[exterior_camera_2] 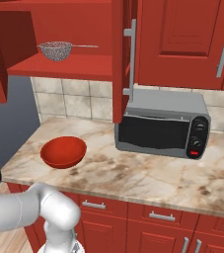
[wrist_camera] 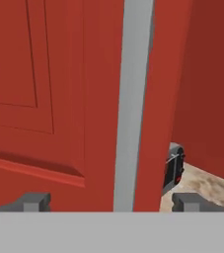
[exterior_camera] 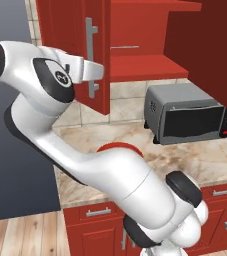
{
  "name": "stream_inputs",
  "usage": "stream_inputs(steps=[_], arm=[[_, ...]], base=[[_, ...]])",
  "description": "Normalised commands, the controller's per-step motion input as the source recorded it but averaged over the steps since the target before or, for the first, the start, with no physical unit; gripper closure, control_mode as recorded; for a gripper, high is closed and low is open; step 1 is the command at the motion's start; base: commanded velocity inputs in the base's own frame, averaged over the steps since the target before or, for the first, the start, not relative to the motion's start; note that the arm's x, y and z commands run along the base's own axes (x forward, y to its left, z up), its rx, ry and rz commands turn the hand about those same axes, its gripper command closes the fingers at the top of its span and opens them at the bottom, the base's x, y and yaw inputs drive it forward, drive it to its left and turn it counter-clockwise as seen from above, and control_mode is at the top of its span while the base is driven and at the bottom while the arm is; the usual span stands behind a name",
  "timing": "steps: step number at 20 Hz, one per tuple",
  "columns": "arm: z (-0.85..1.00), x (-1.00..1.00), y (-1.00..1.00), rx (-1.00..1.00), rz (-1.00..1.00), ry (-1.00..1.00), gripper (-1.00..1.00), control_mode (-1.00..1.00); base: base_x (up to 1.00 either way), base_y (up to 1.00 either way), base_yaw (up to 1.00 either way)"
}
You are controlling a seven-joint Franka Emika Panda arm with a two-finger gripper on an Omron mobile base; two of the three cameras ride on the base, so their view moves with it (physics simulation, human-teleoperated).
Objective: Open the cabinet and setup a tea strainer by placing it in the bowl upright.
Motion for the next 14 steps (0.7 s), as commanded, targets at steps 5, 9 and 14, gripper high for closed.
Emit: stream_inputs(steps=[5, 9, 14], arm=[[0.00, -0.27, 0.00, 0.00, 0.00, 0.00, -1.00, -1.00], [0.00, -0.41, 0.00, 0.00, 0.00, 0.00, -1.00, -1.00], [0.00, -0.50, -0.10, 0.08, 0.03, 0.00, -1.00, -1.00]], base=[[0.00, 0.00, 0.00], [0.00, 0.00, 0.00], [0.00, 0.00, 0.00]])
